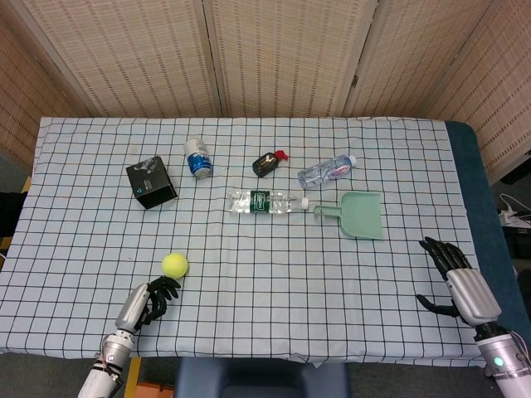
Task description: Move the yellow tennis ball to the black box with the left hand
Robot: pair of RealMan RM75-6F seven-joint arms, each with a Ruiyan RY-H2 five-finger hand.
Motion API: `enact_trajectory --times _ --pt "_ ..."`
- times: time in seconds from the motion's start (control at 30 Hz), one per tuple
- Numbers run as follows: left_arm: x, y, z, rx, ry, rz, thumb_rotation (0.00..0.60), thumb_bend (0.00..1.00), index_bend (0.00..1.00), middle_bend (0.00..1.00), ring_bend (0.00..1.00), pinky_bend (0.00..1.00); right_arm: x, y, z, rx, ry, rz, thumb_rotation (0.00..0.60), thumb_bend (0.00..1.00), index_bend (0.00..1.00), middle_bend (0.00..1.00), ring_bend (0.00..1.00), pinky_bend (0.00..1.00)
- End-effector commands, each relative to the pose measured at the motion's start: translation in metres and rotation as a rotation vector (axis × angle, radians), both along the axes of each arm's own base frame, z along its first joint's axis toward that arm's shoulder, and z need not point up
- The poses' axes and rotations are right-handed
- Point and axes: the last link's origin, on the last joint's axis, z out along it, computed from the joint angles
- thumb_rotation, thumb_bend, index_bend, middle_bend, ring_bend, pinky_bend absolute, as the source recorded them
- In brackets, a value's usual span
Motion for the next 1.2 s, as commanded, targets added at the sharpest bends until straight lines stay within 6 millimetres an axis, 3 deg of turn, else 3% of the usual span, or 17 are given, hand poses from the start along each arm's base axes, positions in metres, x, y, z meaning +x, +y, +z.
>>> enact_trajectory --times 0.03,0.9,1.2 --pt "0.001 0.002 -0.001 0.000 -0.007 0.003 0.600 0.88 0.39 0.44 0.43 0.70 0.000 0.000 0.000 0.000 -0.001 0.000 0.600 0.16 0.00 0.00 0.00 0.00" --pt "0.003 0.015 -0.019 -0.025 -0.008 0.024 0.600 0.87 0.25 0.30 0.30 0.61 0.001 0.001 0.000 0.004 -0.002 0.006 0.600 0.16 0.00 0.00 0.00 0.00" --pt "0.006 0.030 -0.022 -0.012 0.026 0.012 0.600 0.87 0.25 0.29 0.29 0.59 0.000 0.001 0.001 0.004 -0.003 0.005 0.600 0.16 0.00 0.00 0.00 0.00"
